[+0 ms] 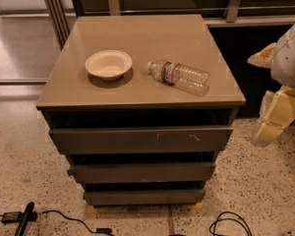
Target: Open middle drawer
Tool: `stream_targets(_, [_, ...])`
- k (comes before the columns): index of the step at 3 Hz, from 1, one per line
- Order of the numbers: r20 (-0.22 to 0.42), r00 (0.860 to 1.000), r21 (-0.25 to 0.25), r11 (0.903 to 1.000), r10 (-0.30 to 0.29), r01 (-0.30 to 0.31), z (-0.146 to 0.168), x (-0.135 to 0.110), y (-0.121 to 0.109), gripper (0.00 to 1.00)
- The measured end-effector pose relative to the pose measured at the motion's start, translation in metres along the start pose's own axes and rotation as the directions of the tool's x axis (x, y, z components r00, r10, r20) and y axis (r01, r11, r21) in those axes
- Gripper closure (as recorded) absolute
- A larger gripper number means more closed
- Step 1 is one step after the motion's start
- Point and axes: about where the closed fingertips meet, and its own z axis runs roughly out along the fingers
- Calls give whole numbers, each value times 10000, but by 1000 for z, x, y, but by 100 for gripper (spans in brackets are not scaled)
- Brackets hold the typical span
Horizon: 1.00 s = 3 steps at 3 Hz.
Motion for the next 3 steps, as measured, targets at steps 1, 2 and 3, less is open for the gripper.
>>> stream_targets(1, [1338, 9910, -218, 9998, 50, -21, 43, 0, 36, 0])
stream_targets(2, [2337, 9705, -215, 9982, 590, -555, 88, 9, 73, 0])
stream_targets(3, [2313, 9668, -470, 9938, 1088, -1006, 146, 17, 100, 0])
